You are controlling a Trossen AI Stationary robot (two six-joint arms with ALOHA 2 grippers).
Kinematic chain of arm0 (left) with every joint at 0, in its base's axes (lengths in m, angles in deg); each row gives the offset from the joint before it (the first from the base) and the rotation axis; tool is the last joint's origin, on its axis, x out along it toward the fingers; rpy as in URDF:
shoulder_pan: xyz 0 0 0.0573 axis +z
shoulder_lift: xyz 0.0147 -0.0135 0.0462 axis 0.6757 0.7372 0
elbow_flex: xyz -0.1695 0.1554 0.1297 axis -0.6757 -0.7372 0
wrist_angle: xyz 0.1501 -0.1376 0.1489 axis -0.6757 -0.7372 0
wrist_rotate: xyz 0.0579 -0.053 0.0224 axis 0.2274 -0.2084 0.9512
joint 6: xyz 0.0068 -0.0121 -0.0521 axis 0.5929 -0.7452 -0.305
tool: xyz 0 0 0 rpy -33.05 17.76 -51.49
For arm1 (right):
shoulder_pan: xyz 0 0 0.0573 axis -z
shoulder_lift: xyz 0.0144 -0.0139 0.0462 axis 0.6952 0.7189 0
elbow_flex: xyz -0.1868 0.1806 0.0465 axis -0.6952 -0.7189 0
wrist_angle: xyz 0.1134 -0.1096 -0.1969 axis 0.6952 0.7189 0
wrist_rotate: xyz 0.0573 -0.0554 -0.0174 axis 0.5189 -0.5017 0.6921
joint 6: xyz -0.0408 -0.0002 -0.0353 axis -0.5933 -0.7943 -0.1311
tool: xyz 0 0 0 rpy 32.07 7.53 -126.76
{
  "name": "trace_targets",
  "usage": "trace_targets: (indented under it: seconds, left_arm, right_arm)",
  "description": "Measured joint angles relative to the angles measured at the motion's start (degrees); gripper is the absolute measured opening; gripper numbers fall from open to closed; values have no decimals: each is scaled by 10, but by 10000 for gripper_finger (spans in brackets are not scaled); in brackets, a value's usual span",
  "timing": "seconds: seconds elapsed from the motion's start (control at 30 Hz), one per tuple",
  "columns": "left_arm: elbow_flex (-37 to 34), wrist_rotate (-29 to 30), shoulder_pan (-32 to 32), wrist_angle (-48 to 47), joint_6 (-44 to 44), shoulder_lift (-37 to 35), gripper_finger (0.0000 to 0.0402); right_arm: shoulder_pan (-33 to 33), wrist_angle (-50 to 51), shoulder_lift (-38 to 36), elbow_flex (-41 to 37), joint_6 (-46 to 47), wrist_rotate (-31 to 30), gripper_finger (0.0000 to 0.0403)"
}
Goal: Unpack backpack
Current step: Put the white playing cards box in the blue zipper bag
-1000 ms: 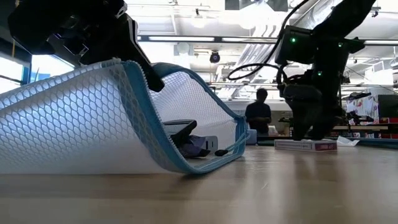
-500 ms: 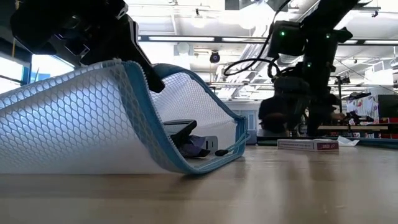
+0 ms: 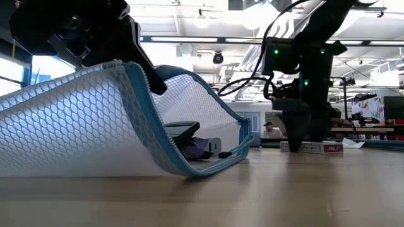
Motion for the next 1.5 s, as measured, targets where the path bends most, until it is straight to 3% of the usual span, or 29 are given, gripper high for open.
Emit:
trace_targets:
  seconds: [0.1, 0.23, 0.5, 0.6, 0.77, 0.83, 1.07, 1.13, 1.3, 1.43, 1.5]
  left_arm:
    - [0, 0, 0, 0, 0, 0, 0]
    - [0, 0, 0, 0, 0, 0, 0]
    - [0, 9, 0, -1, 0, 0, 0]
    - [0, 27, 0, 2, -2, 0, 0]
    - [-1, 71, -1, 27, -11, 0, 0]
    - [-1, 96, 0, 44, -25, 0, 0]
    - [-1, 120, 0, 92, -5, 0, 0]
    - [-1, 123, -4, 95, 15, 0, 0]
    - [-2, 125, -15, 89, 55, 0, 0]
    - [-2, 131, -21, 65, 56, 0, 0]
    - [-2, 136, -21, 45, 38, -1, 0]
  right_arm:
    - [0, -2, -8, -2, -4, 0, 351]
    - [-12, 23, -43, 9, -22, -11, 281]
    - [-127, 18, -90, 37, -3, 0, 279]
    - [-185, -109, -83, 45, -4, 36, 279]
    - [-245, -332, -39, 45, -32, 76, 279]
    - [-251, -379, -11, 65, -53, 86, 279]
    - [-244, -337, 125, 225, -175, 137, 279]
    - [-239, -292, 162, 283, -211, 120, 279]
    - [-226, -168, 221, 395, -288, -17, 286]
    - [-225, -158, 231, 412, -296, -91, 371]
    - [-228, -161, 231, 412, -300, -129, 381]
